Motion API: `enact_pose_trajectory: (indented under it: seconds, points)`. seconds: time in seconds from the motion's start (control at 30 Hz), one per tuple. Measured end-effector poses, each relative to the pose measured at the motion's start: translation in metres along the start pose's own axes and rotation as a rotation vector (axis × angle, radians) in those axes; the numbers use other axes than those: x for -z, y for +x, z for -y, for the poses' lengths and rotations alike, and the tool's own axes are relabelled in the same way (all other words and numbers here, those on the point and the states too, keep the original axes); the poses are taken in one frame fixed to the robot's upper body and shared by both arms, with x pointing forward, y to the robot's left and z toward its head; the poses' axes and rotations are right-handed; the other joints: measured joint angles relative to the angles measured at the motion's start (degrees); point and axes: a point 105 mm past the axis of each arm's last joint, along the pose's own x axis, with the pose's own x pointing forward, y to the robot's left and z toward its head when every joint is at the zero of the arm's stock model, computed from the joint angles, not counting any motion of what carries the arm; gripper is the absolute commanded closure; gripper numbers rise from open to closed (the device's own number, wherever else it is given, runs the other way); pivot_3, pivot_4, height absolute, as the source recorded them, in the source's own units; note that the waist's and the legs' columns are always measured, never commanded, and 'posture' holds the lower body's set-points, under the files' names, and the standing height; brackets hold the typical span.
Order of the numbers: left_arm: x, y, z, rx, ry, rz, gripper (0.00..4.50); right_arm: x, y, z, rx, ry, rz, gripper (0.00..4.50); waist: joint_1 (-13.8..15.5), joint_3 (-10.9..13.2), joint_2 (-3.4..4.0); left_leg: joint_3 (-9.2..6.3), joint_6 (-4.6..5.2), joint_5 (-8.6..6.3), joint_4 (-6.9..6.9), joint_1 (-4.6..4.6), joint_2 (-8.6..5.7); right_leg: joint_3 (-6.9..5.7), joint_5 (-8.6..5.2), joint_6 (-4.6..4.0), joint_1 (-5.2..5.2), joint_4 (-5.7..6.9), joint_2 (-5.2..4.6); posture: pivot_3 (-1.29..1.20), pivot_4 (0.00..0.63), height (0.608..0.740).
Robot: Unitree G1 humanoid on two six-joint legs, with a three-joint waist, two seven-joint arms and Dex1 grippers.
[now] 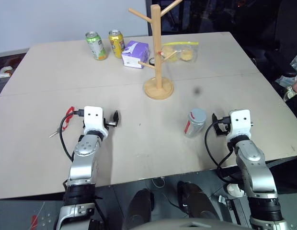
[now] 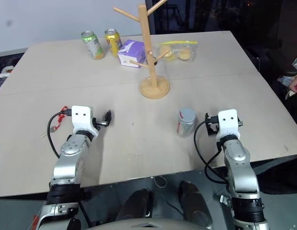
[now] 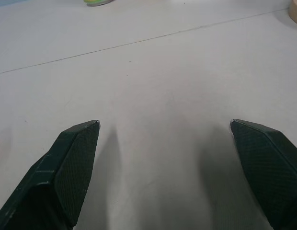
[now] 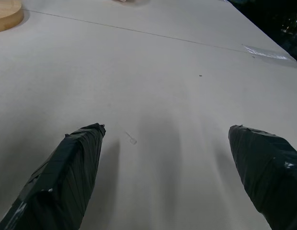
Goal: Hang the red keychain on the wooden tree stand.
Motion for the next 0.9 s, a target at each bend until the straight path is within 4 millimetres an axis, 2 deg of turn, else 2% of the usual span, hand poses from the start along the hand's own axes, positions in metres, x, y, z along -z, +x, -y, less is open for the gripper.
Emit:
enact_pose_trajectory:
  seconds: [0.07,0.1,0.13,0.17,0.2,0.27,0.33,0.4,0.47,0.53,0.63,0.67,0.9]
  points:
    - [0.000,0.000,0.003,0.045,-0.013,-0.004,0.00,0.000,-0.001,0.000,-0.010,0.005,-0.005,0.07,0.0,0.0,0.00,-0.01,0.00,0.00,0.00,-0.01,0.00,0.00,0.00,0.00,-0.01,0.00,0.00,0.00,0.150,0.740]
    - [-0.002,0.000,0.005,0.111,-0.022,-0.010,0.00,0.001,-0.003,0.002,-0.025,0.005,-0.013,0.07,0.0,0.0,0.00,-0.02,0.00,0.00,-0.01,-0.03,0.00,-0.02,-0.03,-0.05,-0.03,0.00,0.02,0.00,0.150,0.740]
    - [-0.008,-0.004,0.006,0.275,-0.034,-0.023,0.00,0.000,-0.012,0.010,-0.062,-0.001,-0.029,0.07,0.0,0.0,0.01,-0.05,0.00,0.00,-0.01,-0.09,0.00,-0.03,-0.12,-0.20,-0.06,0.00,0.03,0.00,0.150,0.740]
    - [-0.011,-0.005,0.005,0.297,-0.031,-0.021,0.00,0.000,-0.013,0.013,-0.063,-0.003,-0.030,0.07,0.1,0.0,0.03,-0.09,0.00,0.00,-0.01,-0.13,0.00,-0.07,-0.13,-0.20,-0.08,-0.01,0.02,0.00,0.150,0.740]
    - [-0.028,-0.011,0.011,0.455,-0.039,0.001,0.00,-0.005,-0.022,0.022,-0.101,0.016,-0.031,0.07,0.2,0.0,0.03,-0.09,0.00,0.00,0.00,-0.17,-0.01,-0.07,-0.13,-0.20,-0.08,-0.04,-0.01,0.00,0.150,0.740]
    - [-0.047,-0.018,0.018,0.588,-0.021,0.032,0.00,-0.013,-0.031,0.023,-0.163,0.040,-0.014,0.07,0.1,0.0,0.02,-0.08,0.00,0.00,0.01,-0.17,-0.01,-0.07,-0.13,-0.20,-0.06,-0.08,-0.03,0.00,0.150,0.740]
    - [-0.076,-0.032,0.037,0.833,0.022,0.065,0.00,-0.026,-0.052,0.004,-0.355,0.078,-0.001,0.07,0.0,0.0,0.03,-0.07,0.01,0.00,-0.01,-0.12,0.01,-0.07,-0.14,-0.20,-0.05,-0.09,-0.01,0.00,0.150,0.740]
    - [-0.098,-0.045,0.052,1.020,0.043,0.086,0.00,-0.030,-0.075,-0.016,-0.536,0.098,-0.023,0.07,-0.1,0.1,0.05,-0.06,0.01,0.00,0.00,-0.09,0.02,-0.07,-0.14,-0.20,-0.04,-0.07,0.01,0.00,0.150,0.740]
    - [-0.105,-0.052,0.060,1.114,0.044,0.084,0.00,-0.033,-0.085,-0.024,-0.615,0.118,-0.028,0.07,-0.4,0.1,0.05,0.04,0.01,0.00,0.00,-0.04,0.05,-0.03,-0.14,-0.19,-0.04,-0.07,0.02,0.00,0.150,0.740]
    - [-0.107,-0.059,0.067,1.189,0.052,0.072,0.00,-0.037,-0.089,-0.031,-0.659,0.136,-0.023,0.07,-0.8,0.1,0.03,0.02,0.01,0.00,0.00,-0.04,0.09,-0.05,-0.14,-0.19,-0.05,-0.06,0.08,0.00,0.150,0.740]
    - [-0.123,-0.074,0.087,1.340,0.089,0.105,0.00,-0.045,-0.087,-0.048,-0.692,0.191,0.013,0.07,-1.0,0.1,0.01,-0.04,0.01,-0.01,-0.01,-0.07,0.12,-0.08,-0.14,-0.20,-0.07,-0.06,0.12,0.00,0.150,0.740]
    - [-0.128,-0.080,0.091,1.376,0.098,0.123,0.00,-0.042,-0.086,-0.050,-0.683,0.181,0.006,0.07,-1.0,0.1,0.01,-0.03,0.00,-0.01,-0.04,-0.09,0.11,-0.07,-0.14,-0.20,-0.07,-0.08,0.11,0.00,0.150,0.740]
    - [-0.129,-0.090,0.104,1.471,0.080,0.098,0.00,-0.031,-0.076,-0.053,-0.591,0.191,-0.007,0.07,-1.1,0.1,0.01,-0.04,0.00,-0.01,-0.01,-0.12,0.10,-0.06,-0.14,-0.20,-0.08,-0.11,0.11,0.00,0.150,0.740]
